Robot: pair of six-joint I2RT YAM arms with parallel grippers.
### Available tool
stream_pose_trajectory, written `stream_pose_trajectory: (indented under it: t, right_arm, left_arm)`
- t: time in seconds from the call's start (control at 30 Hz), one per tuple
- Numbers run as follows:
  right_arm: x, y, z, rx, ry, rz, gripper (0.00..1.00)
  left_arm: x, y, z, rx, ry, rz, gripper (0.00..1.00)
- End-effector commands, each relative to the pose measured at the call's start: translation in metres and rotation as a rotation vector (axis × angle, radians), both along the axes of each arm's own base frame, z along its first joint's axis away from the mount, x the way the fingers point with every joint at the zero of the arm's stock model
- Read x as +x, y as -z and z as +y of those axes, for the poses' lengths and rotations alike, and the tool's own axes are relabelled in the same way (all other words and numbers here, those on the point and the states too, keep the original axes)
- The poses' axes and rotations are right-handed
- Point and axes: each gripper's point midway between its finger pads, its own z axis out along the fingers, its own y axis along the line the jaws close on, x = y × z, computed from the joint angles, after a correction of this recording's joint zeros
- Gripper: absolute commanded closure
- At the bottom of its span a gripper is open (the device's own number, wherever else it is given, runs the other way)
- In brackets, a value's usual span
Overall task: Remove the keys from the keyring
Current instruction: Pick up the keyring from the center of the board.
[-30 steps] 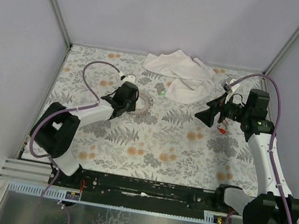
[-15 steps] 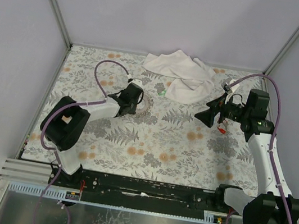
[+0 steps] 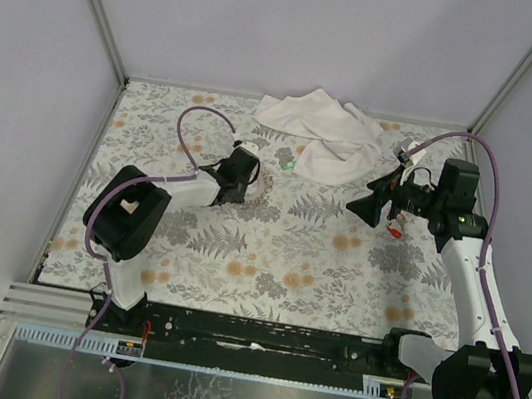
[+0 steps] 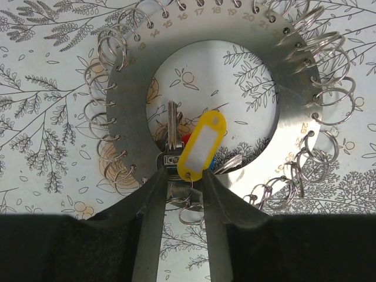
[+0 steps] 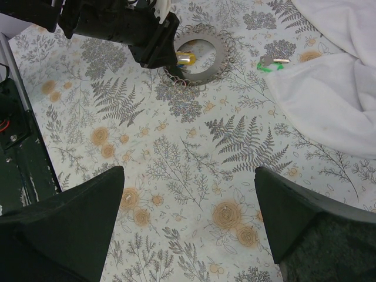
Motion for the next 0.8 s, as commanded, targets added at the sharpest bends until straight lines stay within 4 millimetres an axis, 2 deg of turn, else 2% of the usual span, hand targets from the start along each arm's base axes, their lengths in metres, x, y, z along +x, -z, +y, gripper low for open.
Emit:
stream_pose_trajectory:
  t: [0.0,0.2,0.53,0.77]
  right_arm:
    - [-0.005,-0.007,0.006,0.013,-0.04,-0.025,0.01]
    - [-0.005,-0.008,0.006,0.013,-0.042,-0.027,0.01]
    - [-0.006,-0.007,0.006,0.014,-0.045,-0.023,0.01]
    - [-0.006,-0.006,0.007,0.018,-0.05,-0.018,0.01]
  left_arm:
    - [0.007,-0.004,-0.002,0.023,0.013,-0.016,0.72]
    - [0.005,-0.006,0.0,0.025,0.012,-0.019,0.77]
    - [0.003,-0.021,0.0,0.011,0.016,-0.041,1.0]
    - [-0.006,-0.035,-0.009,-0.051,0.063,-0.05,1.0]
